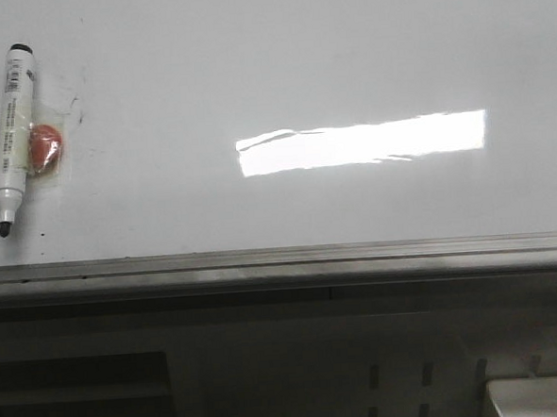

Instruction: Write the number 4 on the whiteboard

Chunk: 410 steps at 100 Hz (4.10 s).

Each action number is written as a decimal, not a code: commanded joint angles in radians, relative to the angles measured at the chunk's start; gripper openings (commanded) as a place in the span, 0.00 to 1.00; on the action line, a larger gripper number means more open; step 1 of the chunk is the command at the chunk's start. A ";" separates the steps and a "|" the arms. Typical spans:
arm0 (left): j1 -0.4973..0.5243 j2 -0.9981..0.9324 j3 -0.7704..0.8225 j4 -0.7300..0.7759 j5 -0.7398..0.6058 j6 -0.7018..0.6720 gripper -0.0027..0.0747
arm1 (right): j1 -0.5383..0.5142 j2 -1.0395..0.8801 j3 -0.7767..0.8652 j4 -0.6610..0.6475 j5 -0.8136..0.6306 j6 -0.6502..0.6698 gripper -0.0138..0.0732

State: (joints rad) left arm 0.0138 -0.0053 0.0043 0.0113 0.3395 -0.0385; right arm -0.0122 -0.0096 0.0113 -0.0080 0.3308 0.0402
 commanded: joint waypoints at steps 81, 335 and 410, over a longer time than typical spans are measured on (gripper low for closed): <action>0.000 -0.025 0.032 0.024 -0.049 0.000 0.01 | -0.004 -0.016 0.022 -0.008 -0.015 -0.004 0.08; -0.010 0.460 -0.309 0.071 -0.407 0.001 0.60 | -0.003 0.494 -0.448 0.122 0.035 0.014 0.08; -0.612 0.919 -0.309 -0.128 -0.714 -0.063 0.60 | -0.003 0.503 -0.448 0.127 0.086 0.012 0.08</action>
State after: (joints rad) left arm -0.5892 0.8648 -0.2751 -0.0829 -0.2623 -0.0930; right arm -0.0122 0.4801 -0.3993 0.1139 0.4935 0.0538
